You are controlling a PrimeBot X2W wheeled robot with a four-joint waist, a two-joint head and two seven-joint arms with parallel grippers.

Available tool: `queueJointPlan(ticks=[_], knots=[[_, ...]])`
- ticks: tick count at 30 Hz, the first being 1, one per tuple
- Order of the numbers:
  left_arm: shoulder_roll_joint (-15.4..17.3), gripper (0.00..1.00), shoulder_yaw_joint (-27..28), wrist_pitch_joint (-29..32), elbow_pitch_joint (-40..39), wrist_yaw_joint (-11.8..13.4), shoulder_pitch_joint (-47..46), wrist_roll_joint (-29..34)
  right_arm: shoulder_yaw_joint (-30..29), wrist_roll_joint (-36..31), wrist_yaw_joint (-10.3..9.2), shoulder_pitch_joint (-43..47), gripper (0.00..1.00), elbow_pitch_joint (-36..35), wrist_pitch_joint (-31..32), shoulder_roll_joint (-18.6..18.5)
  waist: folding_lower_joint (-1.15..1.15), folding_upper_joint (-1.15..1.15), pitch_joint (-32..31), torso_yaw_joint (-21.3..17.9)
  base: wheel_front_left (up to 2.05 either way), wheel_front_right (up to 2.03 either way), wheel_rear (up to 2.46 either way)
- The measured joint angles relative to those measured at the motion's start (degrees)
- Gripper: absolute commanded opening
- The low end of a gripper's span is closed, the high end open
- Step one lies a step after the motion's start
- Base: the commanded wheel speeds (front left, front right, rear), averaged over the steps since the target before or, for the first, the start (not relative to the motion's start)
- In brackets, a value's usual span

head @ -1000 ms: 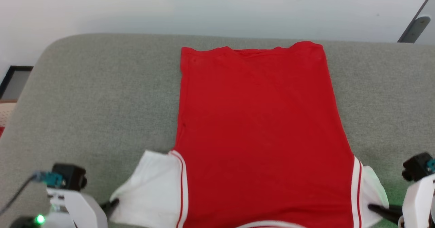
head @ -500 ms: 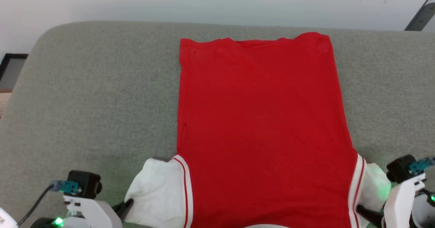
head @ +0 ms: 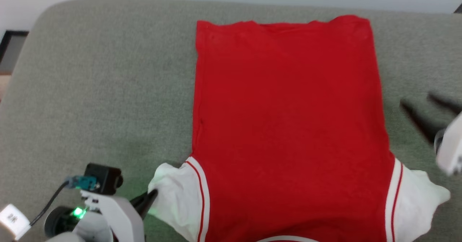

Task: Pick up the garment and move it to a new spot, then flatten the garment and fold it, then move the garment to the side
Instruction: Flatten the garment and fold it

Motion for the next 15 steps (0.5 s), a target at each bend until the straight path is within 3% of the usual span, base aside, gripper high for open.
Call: queueJointPlan(ticks=[7, 15], knots=[[-2.42, 0.0, -0.16, 0.97, 1.07, -2.2, -4.35, 2.15, 2.5, -7.73, 0.0, -18.25, 1.0, 16.48, -9.1, 4.6, 0.0, 0.0, 4.33, 2.09, 0.0, 0.0, 0.0], [-6.0, 0.0, -0.76, 1.48, 2.99, -4.78, -8.45, 3.87, 5.32, -12.41, 0.0, -35.39, 1.0, 39.47, -11.9, 5.11, 0.0, 0.0, 8.59, 6.2, 0.0, 0.0, 0.0]])
